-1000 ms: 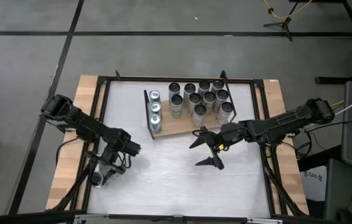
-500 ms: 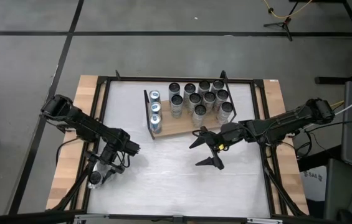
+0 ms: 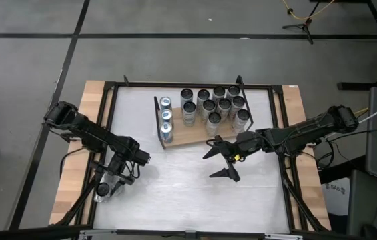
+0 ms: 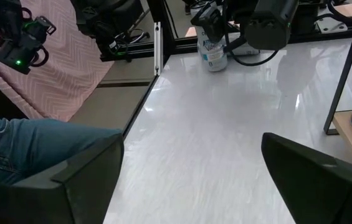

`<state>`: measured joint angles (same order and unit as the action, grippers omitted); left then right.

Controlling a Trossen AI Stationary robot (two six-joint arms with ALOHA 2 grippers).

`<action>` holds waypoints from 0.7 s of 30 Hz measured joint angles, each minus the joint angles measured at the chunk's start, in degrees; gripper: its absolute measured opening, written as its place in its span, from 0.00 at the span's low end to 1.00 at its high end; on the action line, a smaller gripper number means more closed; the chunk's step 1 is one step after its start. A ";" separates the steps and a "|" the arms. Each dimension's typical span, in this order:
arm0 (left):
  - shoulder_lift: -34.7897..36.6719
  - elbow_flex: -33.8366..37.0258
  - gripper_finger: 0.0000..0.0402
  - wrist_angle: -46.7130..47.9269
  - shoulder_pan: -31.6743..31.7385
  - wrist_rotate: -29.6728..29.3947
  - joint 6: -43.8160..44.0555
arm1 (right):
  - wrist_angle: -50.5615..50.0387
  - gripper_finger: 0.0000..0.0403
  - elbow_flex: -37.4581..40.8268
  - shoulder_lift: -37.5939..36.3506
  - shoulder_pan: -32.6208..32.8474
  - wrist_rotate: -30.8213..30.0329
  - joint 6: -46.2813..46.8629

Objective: Place canned beverage on shelf
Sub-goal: Put the white-blue soda can on the shelf aligned with the other white-blue soda can

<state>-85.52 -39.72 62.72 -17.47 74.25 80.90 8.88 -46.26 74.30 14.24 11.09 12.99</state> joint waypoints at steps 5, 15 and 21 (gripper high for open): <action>0.00 0.00 0.72 0.00 0.00 -0.01 -0.02 | -0.02 0.93 0.00 0.00 0.00 0.00 0.00; 0.02 -0.02 0.72 -0.44 -0.04 -1.88 -3.45 | -0.07 0.93 -0.02 0.00 0.00 0.00 -0.04; 0.04 -0.02 0.72 -0.52 -0.04 -2.62 -3.25 | -0.09 0.93 -0.02 0.00 0.01 0.00 -0.07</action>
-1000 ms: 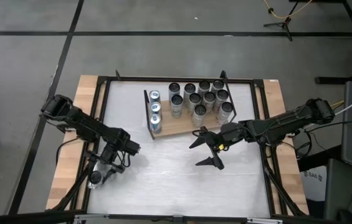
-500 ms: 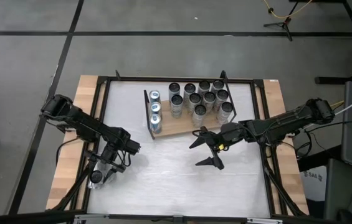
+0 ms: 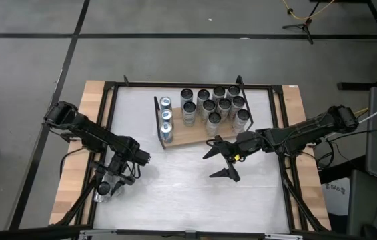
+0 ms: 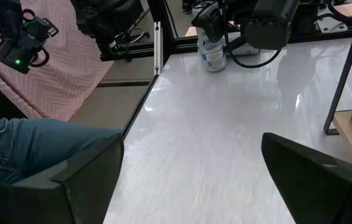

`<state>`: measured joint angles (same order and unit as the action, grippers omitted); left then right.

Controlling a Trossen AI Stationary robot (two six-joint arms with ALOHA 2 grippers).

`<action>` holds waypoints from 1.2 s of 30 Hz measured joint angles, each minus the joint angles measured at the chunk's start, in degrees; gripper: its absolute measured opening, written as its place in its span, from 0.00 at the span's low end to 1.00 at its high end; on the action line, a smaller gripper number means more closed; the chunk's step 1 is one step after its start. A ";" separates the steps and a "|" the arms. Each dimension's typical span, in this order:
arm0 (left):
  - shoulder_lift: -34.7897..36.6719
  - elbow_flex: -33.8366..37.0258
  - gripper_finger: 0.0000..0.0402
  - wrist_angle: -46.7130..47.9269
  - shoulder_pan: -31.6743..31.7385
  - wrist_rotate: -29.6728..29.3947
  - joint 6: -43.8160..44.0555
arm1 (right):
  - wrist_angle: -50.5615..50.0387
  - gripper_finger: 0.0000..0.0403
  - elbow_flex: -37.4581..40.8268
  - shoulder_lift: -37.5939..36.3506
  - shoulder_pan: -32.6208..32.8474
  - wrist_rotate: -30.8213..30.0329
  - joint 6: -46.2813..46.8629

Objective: Place canned beverage on shelf
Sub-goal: Put the white-blue soda can on the shelf aligned with the other white-blue soda can

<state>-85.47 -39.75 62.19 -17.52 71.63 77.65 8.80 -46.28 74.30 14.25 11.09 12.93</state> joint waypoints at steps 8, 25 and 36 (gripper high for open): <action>0.00 0.00 0.72 0.02 -0.02 -0.52 -0.78 | -0.26 0.93 0.00 0.00 0.00 0.01 0.00; 0.00 0.00 0.72 0.00 -0.13 -5.57 -3.46 | -2.69 0.93 0.00 0.00 0.00 0.02 -0.02; 0.00 0.00 0.72 0.02 -0.13 -5.64 -3.39 | -2.73 0.93 0.00 0.00 -0.01 0.02 -0.06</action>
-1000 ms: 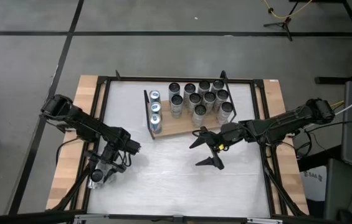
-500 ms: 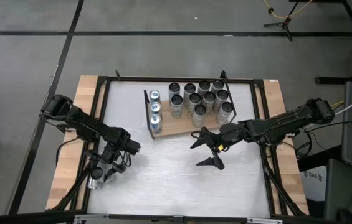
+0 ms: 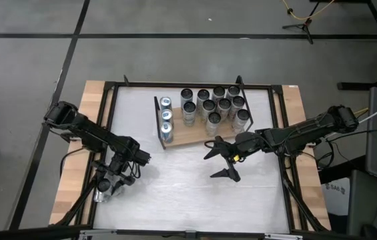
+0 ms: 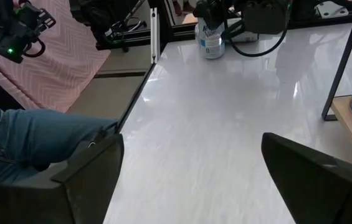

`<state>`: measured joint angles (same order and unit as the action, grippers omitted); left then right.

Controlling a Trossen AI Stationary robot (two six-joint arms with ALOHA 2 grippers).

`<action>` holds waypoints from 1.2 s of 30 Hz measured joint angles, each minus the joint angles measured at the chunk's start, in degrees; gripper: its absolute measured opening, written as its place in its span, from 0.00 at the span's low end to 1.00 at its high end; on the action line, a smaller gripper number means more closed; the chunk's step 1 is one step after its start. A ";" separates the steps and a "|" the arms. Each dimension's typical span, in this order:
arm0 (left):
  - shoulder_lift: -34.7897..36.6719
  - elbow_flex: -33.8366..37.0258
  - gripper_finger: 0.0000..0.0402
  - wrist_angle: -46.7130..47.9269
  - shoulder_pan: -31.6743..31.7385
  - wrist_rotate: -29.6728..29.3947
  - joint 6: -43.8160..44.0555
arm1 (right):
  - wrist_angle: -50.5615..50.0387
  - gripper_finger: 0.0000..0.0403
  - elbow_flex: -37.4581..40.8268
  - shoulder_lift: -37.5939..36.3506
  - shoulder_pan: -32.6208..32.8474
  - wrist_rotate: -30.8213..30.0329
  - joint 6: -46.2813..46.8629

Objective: Place canned beverage on shelf
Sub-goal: Put the white-blue soda can on the shelf aligned with the other white-blue soda can

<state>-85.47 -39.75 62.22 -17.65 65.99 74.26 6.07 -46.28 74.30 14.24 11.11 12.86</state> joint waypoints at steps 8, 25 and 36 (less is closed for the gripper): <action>0.02 -0.93 0.72 -0.11 0.07 -5.39 3.43 | -0.09 0.93 0.00 0.00 0.01 0.00 -1.60; 0.02 -1.86 0.72 -0.12 0.79 -14.14 5.11 | -0.07 0.93 0.00 0.00 0.02 0.00 -1.65; 0.02 -1.86 0.72 -0.14 1.09 -16.93 4.70 | -0.11 0.93 0.00 0.00 0.00 -0.02 -1.66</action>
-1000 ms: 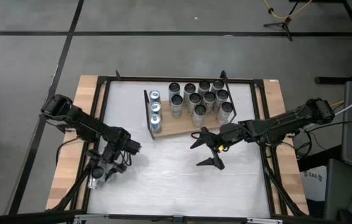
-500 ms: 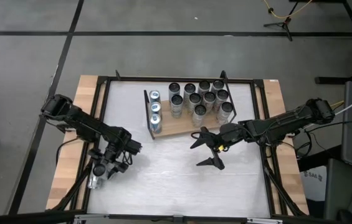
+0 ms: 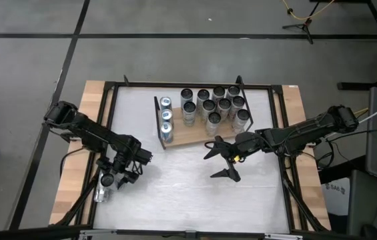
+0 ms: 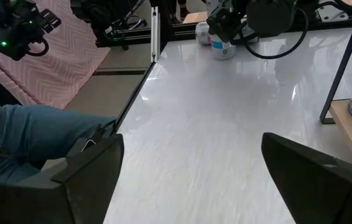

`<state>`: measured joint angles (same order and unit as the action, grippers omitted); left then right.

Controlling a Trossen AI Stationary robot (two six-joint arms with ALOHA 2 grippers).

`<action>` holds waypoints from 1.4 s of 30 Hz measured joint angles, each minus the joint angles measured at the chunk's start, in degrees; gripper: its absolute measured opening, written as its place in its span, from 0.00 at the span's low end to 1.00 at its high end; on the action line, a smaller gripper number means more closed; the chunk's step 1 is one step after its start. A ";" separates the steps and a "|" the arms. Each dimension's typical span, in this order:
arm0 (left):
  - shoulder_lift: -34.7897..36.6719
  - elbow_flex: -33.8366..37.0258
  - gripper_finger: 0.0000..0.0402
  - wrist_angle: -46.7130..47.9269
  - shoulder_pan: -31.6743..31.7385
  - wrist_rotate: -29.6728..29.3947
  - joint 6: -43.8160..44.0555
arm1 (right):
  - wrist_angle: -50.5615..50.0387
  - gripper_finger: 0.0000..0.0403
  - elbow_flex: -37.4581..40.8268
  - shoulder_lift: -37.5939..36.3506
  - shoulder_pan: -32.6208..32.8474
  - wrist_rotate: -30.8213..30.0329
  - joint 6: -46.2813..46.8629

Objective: Place canned beverage on shelf
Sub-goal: Put the white-blue soda can on the shelf aligned with the other white-blue soda can

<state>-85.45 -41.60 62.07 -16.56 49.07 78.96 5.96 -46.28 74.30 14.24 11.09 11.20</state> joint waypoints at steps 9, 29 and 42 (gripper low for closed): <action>-0.07 0.09 0.72 -0.23 -0.04 0.97 -4.40 | -0.04 0.93 0.00 0.00 0.02 0.02 0.00; -0.07 0.11 0.72 -1.67 -0.15 2.05 -5.64 | -0.07 0.93 0.00 -0.02 0.01 0.02 0.02; -0.07 0.07 0.72 -1.91 -0.11 -5.37 -5.71 | -0.07 0.93 0.00 -0.02 0.00 0.02 0.02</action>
<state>-85.52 -41.54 60.16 -16.67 43.69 73.25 5.89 -46.28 74.28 14.24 11.11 11.22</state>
